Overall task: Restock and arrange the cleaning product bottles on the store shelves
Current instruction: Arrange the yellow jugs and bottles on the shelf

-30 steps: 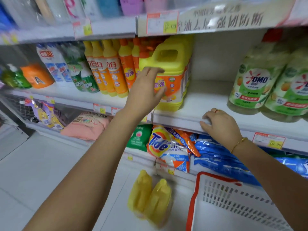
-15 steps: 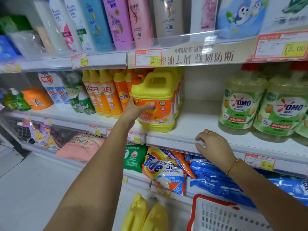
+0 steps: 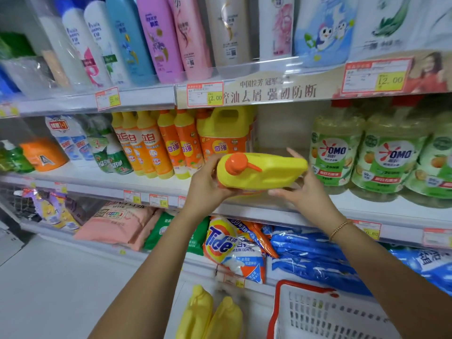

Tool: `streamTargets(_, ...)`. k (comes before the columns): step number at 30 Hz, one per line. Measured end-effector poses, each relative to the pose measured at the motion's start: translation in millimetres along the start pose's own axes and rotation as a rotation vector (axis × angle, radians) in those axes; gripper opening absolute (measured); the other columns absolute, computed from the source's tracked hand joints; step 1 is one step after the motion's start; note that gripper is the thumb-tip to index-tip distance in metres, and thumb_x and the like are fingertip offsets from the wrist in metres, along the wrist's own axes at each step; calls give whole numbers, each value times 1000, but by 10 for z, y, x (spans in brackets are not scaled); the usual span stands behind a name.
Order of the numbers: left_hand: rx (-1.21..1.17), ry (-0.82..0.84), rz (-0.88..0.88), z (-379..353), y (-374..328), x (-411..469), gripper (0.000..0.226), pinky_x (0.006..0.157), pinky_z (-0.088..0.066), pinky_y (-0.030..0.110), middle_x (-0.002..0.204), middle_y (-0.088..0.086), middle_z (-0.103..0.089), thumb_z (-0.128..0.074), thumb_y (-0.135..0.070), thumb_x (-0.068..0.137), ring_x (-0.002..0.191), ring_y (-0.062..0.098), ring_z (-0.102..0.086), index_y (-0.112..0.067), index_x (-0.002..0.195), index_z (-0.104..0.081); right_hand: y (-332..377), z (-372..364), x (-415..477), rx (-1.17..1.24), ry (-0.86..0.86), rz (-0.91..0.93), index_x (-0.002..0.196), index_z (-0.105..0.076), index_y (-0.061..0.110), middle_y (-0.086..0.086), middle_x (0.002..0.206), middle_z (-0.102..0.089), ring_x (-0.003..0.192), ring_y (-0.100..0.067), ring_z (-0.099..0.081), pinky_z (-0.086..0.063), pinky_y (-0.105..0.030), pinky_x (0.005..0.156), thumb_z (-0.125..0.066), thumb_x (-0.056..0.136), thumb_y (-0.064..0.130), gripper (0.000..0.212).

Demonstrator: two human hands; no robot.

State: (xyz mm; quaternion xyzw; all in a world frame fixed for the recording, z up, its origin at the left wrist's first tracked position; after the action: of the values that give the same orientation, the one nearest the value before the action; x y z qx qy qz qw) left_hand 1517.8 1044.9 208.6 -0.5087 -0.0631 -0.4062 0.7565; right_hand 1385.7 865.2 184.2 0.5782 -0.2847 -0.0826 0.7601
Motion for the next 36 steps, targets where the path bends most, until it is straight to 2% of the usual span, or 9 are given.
streamTargets(4, -106, 25, 1, 18, -362, -81, 73, 85, -52, 29, 106, -9, -66, -93, -15, 54, 99, 10, -62, -25, 117, -56, 512, 213, -138, 142, -41, 117, 111, -50, 33, 11, 106, -60, 94, 5, -60, -51, -15, 82, -81, 57, 20, 63)
streamTargets(8, -313, 112, 90, -43, -630, -305, 81, 89, -54, 42, 115, 1, -68, -92, -22, 51, 108, 21, -65, -18, 122, -54, 1038, 564, -220, -17, -1, 191, 96, -60, 28, 8, 89, -62, 78, -1, -58, -50, -15, 68, -80, 69, 16, 37)
streamTargets(12, -457, 263, 236, -257, -750, -618, 76, 73, -59, 38, 106, 6, -72, -88, -21, 48, 97, 26, -70, -13, 117, -57, 1345, 763, -305, -457, 318, -55, 84, -71, 20, 7, 74, -67, 64, 0, -57, -42, -11, 54, -75, 78, 25, 9)
streamTargets(17, -520, 365, 289, -494, -861, -882, 62, 63, -56, 30, 96, 6, -73, -89, -17, 54, 83, 22, -71, -13, 108, -61, 1507, 832, -443, -579, 619, -256, 61, -60, 13, 0, 51, -49, 49, -9, -42, -34, -23, 54, -69, 85, 24, 28)
streamTargets(20, -618, 328, 356, -635, -837, -971, 52, 62, -54, 24, 95, 5, -72, -87, -7, 60, 80, 14, -70, -13, 106, -61, 1567, 828, -496, -501, 582, -327, 67, -56, 5, -3, 52, -44, 46, -10, -38, -35, -21, 49, -65, 87, 20, 27)
streamTargets(23, -729, 304, 542, -793, -701, -1140, 76, 69, -55, 24, 104, 2, -73, -88, -36, 52, 91, 17, -71, -11, 118, -59, 1590, 868, -533, -356, 494, -367, 57, -51, 7, 1, 48, -44, 42, -6, -36, -35, -15, 42, -61, 90, 15, 35)
streamTargets(28, -1204, 439, 967, -1134, -706, -1502, 97, 82, -56, 53, 124, 20, -63, -97, -40, 36, 104, 38, -66, -6, 121, -64, 1684, 1069, -556, 41, 361, -507, 75, -56, 5, 2, 50, -46, 39, -4, -37, -37, -14, 45, -52, 93, 11, 20)
streamTargets(32, -1563, 451, 950, -1131, -916, -1474, 107, 74, -57, 56, 136, 25, -53, -98, -24, 40, 107, 46, -62, -7, 134, -51, 1726, 1197, -483, 407, 231, -618, 92, -55, 2, -3, 65, -54, 41, -3, -45, -38, -11, 45, -46, 95, 12, 15)
streamTargets(36, -1569, 328, 894, -1016, -967, -1390, 108, 61, -60, 48, 129, 23, -59, -100, -20, 30, 98, 42, -67, -8, 128, -56, 1748, 1301, -412, 503, 196, -584, 99, -59, 2, -9, 79, -62, 50, -5, -52, -45, -12, 47, -44, 94, 8, 17)
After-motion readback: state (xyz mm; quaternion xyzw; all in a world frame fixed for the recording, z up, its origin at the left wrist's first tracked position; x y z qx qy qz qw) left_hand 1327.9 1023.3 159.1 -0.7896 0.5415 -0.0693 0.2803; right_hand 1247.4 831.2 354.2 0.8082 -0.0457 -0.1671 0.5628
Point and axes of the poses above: each hand's wrist, its own x-axis towards the middle knuckle, its own z-axis out of the back of the hand, y = z × x, the point moved 3 cm from there along x, towards the middle knuckle
